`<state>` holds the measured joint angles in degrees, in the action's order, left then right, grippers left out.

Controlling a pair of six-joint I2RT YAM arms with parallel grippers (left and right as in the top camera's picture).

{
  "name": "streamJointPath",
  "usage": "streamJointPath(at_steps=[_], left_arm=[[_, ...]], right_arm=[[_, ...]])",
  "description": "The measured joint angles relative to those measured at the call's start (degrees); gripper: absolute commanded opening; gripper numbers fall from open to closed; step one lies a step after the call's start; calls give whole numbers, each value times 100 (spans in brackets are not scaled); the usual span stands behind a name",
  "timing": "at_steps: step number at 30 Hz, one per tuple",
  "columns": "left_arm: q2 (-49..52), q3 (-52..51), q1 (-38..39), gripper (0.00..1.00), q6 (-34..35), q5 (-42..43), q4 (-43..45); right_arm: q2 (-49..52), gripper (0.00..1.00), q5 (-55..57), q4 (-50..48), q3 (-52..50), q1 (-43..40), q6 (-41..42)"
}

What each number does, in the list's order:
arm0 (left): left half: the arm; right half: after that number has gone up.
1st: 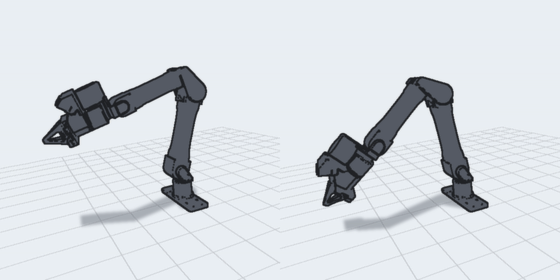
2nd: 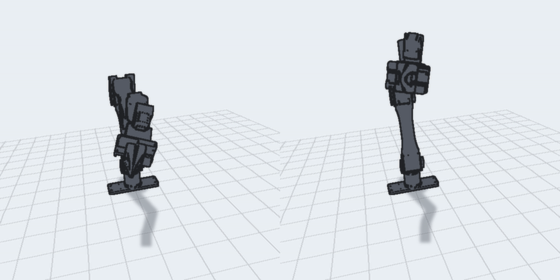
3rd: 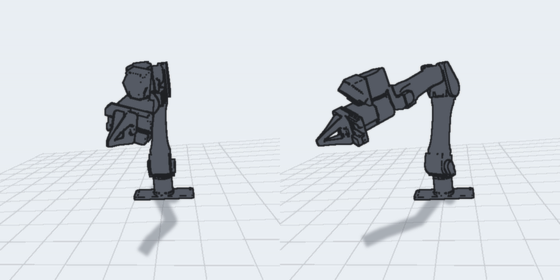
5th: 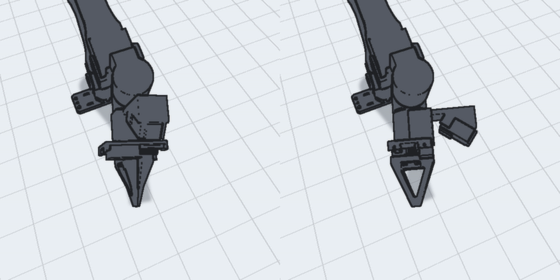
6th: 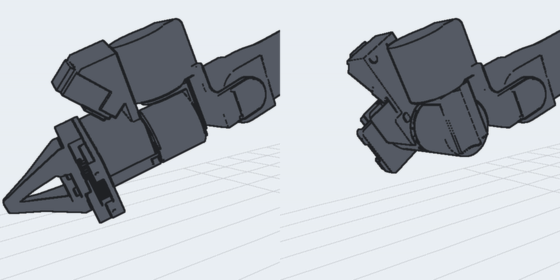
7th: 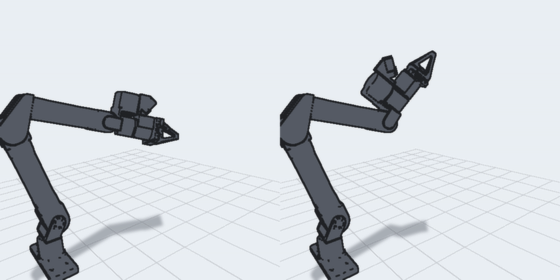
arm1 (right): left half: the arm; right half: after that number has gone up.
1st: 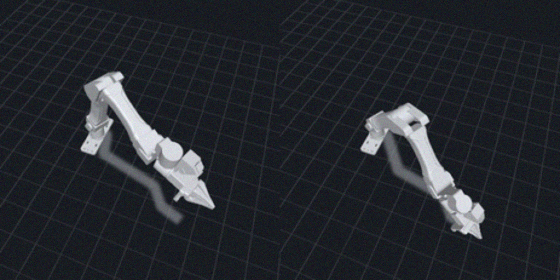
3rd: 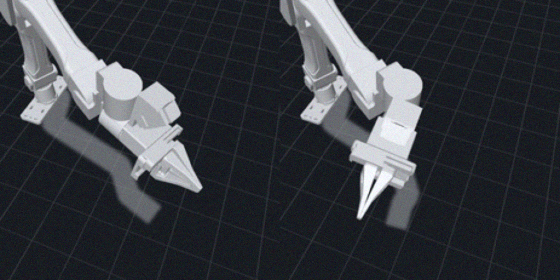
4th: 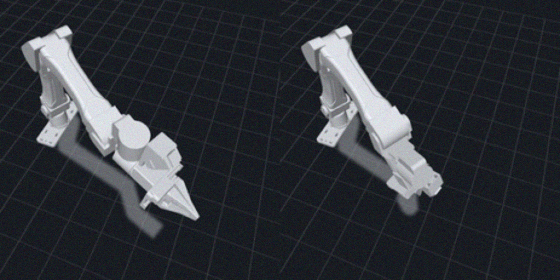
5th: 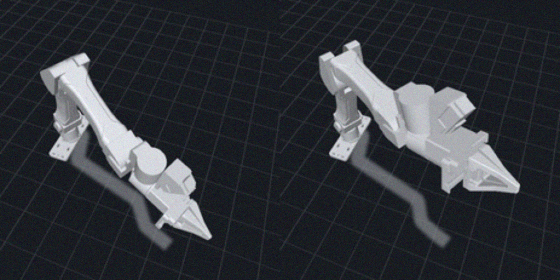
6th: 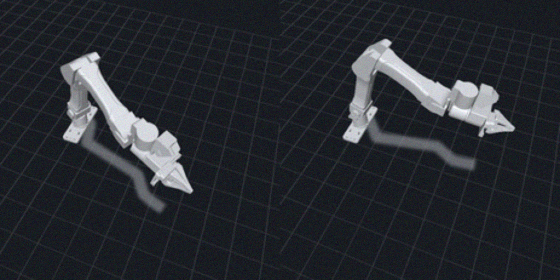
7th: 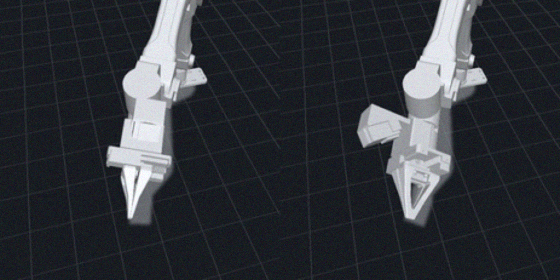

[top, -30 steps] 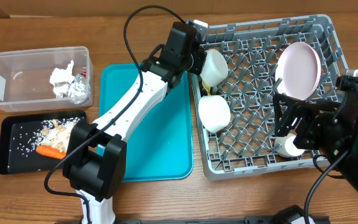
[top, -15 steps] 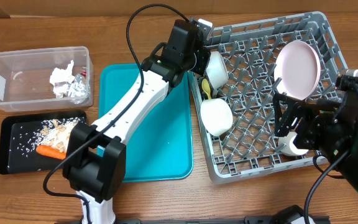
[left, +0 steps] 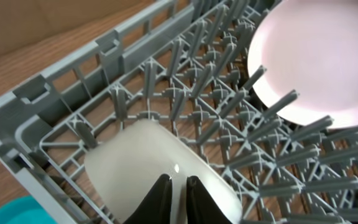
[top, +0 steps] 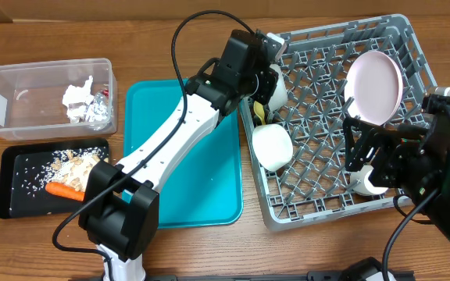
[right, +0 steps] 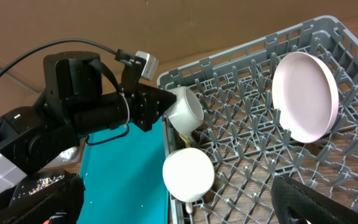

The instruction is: Sort waste into correct bins and load items into the dishwasher rack

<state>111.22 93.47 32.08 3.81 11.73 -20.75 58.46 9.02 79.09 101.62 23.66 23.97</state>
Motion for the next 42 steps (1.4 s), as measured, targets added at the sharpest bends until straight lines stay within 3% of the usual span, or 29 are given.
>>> streamJointPath(at_steps=[8,13,18,21,30,32,33,34,36,37,42], left_arm=[[103,-11,-173,30,-33,-234,575],[103,-4,-422,30,68,-181,431],[109,208,-673,21,151,262,-96],[107,380,-684,4,164,590,-505],[92,431,-212,6,201,332,-1978],[-7,431,-232,12,319,55,-2208],[-118,431,-262,21,376,-114,-2291],[-273,428,-306,41,424,-267,-2404],[-702,428,-387,70,487,-535,-2618],[-1043,428,-442,100,520,-688,-2798],[-2868,481,-702,100,610,-1370,-4054]], right_arm=[[0,100,-2,-2,0,0,0],[0,100,0,0,0,0,-2],[0,100,0,0,0,0,0],[0,100,-2,-2,0,0,2],[0,100,0,-2,0,0,0],[0,100,-2,-2,0,0,-2],[0,100,-2,2,0,0,0],[0,100,-2,-2,0,0,2],[0,100,-2,-4,0,0,2],[0,100,0,-2,0,0,0],[0,100,-2,0,0,0,-2]])
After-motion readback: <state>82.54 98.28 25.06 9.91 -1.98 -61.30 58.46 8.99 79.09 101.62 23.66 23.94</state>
